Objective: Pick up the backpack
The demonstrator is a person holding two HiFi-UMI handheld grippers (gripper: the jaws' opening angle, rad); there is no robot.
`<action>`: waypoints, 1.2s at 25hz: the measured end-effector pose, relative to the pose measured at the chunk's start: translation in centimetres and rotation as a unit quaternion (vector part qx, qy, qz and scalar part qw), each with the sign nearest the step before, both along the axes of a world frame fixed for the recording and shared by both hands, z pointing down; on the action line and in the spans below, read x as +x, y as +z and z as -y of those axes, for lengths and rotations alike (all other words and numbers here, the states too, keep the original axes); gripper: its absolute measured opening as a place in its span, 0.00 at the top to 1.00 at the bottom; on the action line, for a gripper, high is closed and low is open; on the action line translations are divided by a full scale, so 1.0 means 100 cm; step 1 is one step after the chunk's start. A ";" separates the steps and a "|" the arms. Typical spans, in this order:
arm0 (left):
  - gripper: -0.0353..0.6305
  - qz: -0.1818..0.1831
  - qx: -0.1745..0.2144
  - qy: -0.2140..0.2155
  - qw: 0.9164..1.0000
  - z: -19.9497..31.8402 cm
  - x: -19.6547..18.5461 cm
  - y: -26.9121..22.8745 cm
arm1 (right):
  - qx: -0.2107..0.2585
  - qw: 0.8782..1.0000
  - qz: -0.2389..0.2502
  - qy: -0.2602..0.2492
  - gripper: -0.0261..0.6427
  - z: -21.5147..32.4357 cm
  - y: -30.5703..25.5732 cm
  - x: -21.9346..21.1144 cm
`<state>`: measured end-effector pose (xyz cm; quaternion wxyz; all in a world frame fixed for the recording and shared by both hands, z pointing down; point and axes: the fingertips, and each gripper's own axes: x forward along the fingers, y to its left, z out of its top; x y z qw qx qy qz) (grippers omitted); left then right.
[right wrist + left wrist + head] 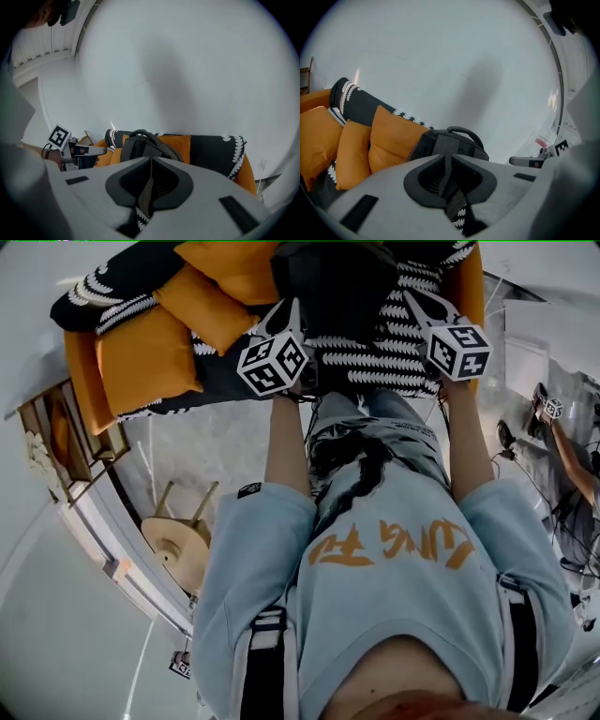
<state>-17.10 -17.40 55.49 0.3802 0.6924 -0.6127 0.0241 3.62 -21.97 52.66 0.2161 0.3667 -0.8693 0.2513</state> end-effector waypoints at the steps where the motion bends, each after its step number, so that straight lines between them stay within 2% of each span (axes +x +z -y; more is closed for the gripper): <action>1: 0.91 0.003 -0.002 0.007 1.000 0.005 -0.001 0.005 | -0.002 1.000 -0.002 -0.005 0.92 0.000 0.004 -0.002; 7: 0.91 0.016 -0.012 0.050 0.999 0.028 -0.003 0.023 | -0.023 1.000 -0.010 -0.016 0.91 -0.003 0.022 -0.011; 8: 0.88 0.019 -0.009 0.063 0.998 0.031 -0.003 0.023 | -0.025 1.000 -0.010 -0.015 0.91 -0.001 0.026 -0.012; 9: 0.77 0.022 -0.006 0.078 0.997 0.035 -0.004 0.024 | -0.027 0.999 -0.009 -0.014 0.89 0.001 0.029 -0.014; 10: 0.70 0.025 -0.006 0.093 0.995 0.038 -0.004 0.025 | -0.034 0.999 -0.007 -0.014 0.83 0.003 0.033 -0.017; 11: 0.67 0.027 -0.009 0.107 0.994 0.041 -0.005 0.027 | -0.043 0.999 -0.003 -0.015 0.72 0.004 0.037 -0.021; 12: 0.65 0.029 -0.014 0.120 0.992 0.043 -0.007 0.030 | -0.054 0.998 0.002 -0.017 0.67 0.004 0.041 -0.024; 13: 0.62 0.030 -0.020 0.131 0.991 0.044 -0.007 0.033 | -0.064 0.998 0.005 -0.017 0.65 0.005 0.046 -0.028; 17: 0.59 0.015 -0.040 0.166 0.985 0.050 -0.003 0.048 | -0.090 0.996 0.023 -0.006 0.64 0.012 0.060 -0.033; 21: 0.57 -0.005 -0.047 0.177 0.983 0.065 0.000 0.057 | -0.109 0.993 0.039 -0.012 0.61 0.025 0.068 -0.039; 23: 0.57 -0.023 -0.047 0.204 0.978 0.067 0.010 0.057 | -0.111 0.993 0.042 -0.017 0.60 0.030 0.067 -0.044; 26: 0.57 -0.029 -0.053 0.252 0.966 0.064 0.029 0.060 | -0.121 0.991 0.044 -0.028 0.60 0.029 0.070 -0.050; 28: 0.57 -0.028 -0.055 0.254 0.965 0.065 0.033 0.063 | -0.131 0.989 0.054 -0.036 0.60 0.027 0.071 -0.052; 30: 0.57 -0.042 -0.057 0.242 0.968 0.067 0.030 0.065 | -0.142 0.987 0.067 -0.044 0.60 0.028 0.072 -0.056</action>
